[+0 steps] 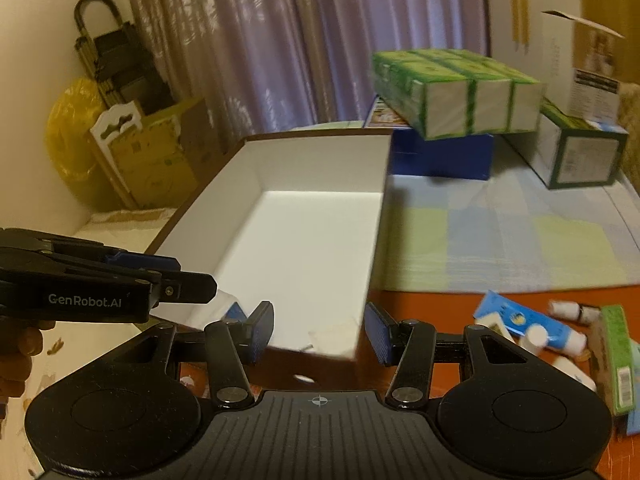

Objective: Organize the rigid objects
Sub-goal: 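Move both open tools away from the shoebox back over the table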

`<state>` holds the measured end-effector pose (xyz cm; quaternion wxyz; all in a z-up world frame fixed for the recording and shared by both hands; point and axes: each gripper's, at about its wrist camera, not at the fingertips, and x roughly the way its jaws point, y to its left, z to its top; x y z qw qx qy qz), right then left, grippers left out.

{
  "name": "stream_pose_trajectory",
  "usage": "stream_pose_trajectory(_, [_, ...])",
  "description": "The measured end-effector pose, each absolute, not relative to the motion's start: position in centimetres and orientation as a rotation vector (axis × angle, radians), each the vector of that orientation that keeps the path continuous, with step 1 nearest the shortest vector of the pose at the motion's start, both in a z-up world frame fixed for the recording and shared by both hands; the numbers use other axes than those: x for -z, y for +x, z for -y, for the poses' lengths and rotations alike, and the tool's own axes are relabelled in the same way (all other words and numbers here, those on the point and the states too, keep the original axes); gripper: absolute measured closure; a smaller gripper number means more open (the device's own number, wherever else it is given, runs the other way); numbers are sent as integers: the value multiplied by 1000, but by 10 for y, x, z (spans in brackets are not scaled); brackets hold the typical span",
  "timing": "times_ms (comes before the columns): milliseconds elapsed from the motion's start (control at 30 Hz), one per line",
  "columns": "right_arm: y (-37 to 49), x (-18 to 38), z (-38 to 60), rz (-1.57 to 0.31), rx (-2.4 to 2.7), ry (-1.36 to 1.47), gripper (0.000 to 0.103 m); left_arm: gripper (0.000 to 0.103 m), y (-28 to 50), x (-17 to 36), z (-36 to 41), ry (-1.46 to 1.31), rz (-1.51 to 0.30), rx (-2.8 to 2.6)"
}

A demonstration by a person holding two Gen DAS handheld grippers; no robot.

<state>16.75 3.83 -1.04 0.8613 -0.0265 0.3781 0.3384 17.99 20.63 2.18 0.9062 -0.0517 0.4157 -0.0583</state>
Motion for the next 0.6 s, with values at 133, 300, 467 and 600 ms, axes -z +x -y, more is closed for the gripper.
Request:
stream_pose_trajectory(133, [166, 9, -19, -806, -678, -21, 55, 63, 177, -21, -193, -102, -860, 144])
stream_pose_trajectory(300, [163, 9, 9, -808, -640, -19, 55, 63, 169, -22, -172, -97, -852, 173])
stream_pose_trajectory(467, [164, 12, 41, -819, -611, -12, 55, 63, 165, -17, -142, -91, -862, 200])
stream_pose_trajectory(600, [168, 15, 66, -829, -591, -18, 55, 63, 164, -13, -118, -83, -867, 214])
